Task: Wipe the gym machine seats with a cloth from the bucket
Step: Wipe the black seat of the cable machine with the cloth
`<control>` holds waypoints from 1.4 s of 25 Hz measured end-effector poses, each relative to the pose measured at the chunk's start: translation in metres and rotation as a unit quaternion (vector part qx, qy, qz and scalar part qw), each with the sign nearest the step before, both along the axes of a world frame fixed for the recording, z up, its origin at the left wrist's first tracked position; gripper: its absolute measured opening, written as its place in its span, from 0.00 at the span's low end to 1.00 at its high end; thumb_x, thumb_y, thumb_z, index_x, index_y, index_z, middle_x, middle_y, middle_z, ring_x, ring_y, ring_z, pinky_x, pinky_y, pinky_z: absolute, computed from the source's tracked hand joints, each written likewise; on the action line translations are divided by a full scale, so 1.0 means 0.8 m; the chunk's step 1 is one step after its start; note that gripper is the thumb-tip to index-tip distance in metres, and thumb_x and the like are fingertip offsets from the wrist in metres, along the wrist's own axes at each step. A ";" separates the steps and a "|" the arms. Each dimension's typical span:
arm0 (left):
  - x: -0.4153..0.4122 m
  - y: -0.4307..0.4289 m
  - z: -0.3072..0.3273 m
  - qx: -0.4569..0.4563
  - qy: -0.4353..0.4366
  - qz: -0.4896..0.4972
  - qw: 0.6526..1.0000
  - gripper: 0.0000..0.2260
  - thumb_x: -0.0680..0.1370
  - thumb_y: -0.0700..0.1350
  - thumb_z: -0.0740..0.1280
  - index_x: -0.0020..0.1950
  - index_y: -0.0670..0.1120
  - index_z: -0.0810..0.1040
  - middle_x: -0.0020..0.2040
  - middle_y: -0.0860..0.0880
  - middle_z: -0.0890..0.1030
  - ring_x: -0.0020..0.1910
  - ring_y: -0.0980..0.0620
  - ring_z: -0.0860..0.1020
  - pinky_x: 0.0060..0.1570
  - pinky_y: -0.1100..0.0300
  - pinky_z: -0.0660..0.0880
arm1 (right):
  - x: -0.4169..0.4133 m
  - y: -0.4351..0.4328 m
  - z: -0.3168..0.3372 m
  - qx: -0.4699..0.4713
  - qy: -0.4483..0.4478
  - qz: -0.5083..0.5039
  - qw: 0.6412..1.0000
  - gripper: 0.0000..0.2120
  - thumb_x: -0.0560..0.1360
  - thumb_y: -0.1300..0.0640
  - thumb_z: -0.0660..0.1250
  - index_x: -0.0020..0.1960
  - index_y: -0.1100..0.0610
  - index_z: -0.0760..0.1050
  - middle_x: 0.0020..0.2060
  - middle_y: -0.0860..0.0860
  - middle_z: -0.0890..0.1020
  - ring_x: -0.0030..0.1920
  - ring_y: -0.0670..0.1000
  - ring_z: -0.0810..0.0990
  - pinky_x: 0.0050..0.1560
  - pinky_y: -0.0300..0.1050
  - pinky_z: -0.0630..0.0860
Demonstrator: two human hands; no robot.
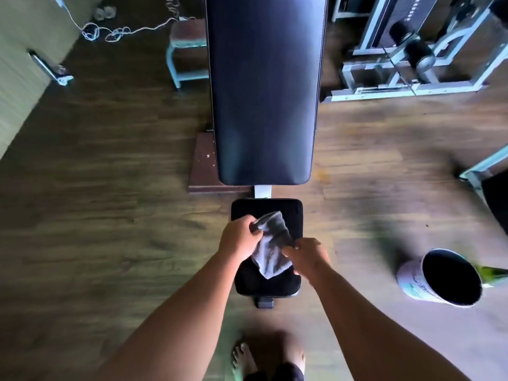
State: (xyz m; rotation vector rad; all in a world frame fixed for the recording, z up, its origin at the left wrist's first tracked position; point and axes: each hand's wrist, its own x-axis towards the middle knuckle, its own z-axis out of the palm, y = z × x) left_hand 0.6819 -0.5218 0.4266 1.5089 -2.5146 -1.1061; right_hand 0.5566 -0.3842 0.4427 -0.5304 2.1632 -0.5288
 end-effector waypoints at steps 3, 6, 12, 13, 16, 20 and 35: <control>-0.037 -0.005 -0.050 0.001 -0.002 -0.038 0.999 0.10 0.76 0.45 0.70 0.57 0.49 0.81 0.52 0.48 0.84 0.51 0.46 0.81 0.47 0.56 0.74 | -0.002 0.004 -0.063 0.033 -0.016 0.000 0.999 0.11 0.66 0.48 0.68 0.36 0.56 0.76 0.34 0.54 0.83 0.39 0.59 0.85 0.44 0.53 0.83; -0.045 -0.013 -0.093 -0.014 0.001 -0.055 0.998 0.16 0.78 0.46 0.70 0.66 0.47 0.79 0.59 0.46 0.82 0.58 0.45 0.79 0.58 0.51 0.76 | -0.010 0.015 -0.094 0.056 0.044 0.030 0.997 0.14 0.71 0.48 0.69 0.52 0.54 0.79 0.50 0.54 0.83 0.54 0.57 0.81 0.51 0.47 0.78; 0.029 -0.054 -0.140 -0.151 -0.054 -0.120 0.980 0.22 0.80 0.48 0.67 0.75 0.48 0.72 0.73 0.49 0.73 0.71 0.45 0.70 0.65 0.45 0.74 | -0.014 -0.013 -0.139 -0.103 0.220 0.258 0.935 0.30 0.79 0.43 0.63 0.77 0.54 0.63 0.80 0.54 0.59 0.80 0.56 0.54 0.77 0.53 0.60; 0.043 -0.057 -0.150 -0.169 -0.067 -0.136 0.974 0.23 0.80 0.48 0.67 0.76 0.47 0.71 0.75 0.48 0.72 0.71 0.45 0.71 0.64 0.44 0.75 | -0.009 -0.026 -0.151 -0.101 0.229 0.298 0.921 0.32 0.81 0.42 0.60 0.80 0.54 0.59 0.82 0.54 0.54 0.82 0.56 0.50 0.79 0.52 0.54; 0.069 -0.050 -0.184 -0.205 -0.082 -0.177 0.959 0.26 0.80 0.49 0.65 0.78 0.47 0.67 0.80 0.49 0.64 0.72 0.45 0.70 0.60 0.46 0.78 | 0.017 -0.050 -0.188 -0.061 0.272 0.351 0.894 0.37 0.82 0.36 0.51 0.83 0.55 0.45 0.82 0.53 0.45 0.82 0.54 0.40 0.81 0.53 0.45; 0.080 -0.043 -0.208 -0.205 -0.045 -0.177 0.962 0.26 0.83 0.51 0.60 0.81 0.46 0.62 0.83 0.50 0.56 0.75 0.46 0.68 0.61 0.47 0.76 | 0.034 -0.032 -0.205 -0.048 0.293 0.365 0.882 0.38 0.81 0.35 0.46 0.82 0.55 0.41 0.82 0.52 0.43 0.82 0.52 0.39 0.81 0.54 0.45; 0.088 -0.056 -0.216 -0.220 -0.047 -0.202 0.953 0.26 0.83 0.55 0.58 0.80 0.47 0.62 0.84 0.51 0.54 0.73 0.45 0.70 0.59 0.44 0.77 | 0.003 -0.024 -0.206 -0.035 0.315 0.420 0.850 0.37 0.82 0.37 0.45 0.82 0.56 0.41 0.82 0.52 0.43 0.82 0.52 0.39 0.81 0.57 0.48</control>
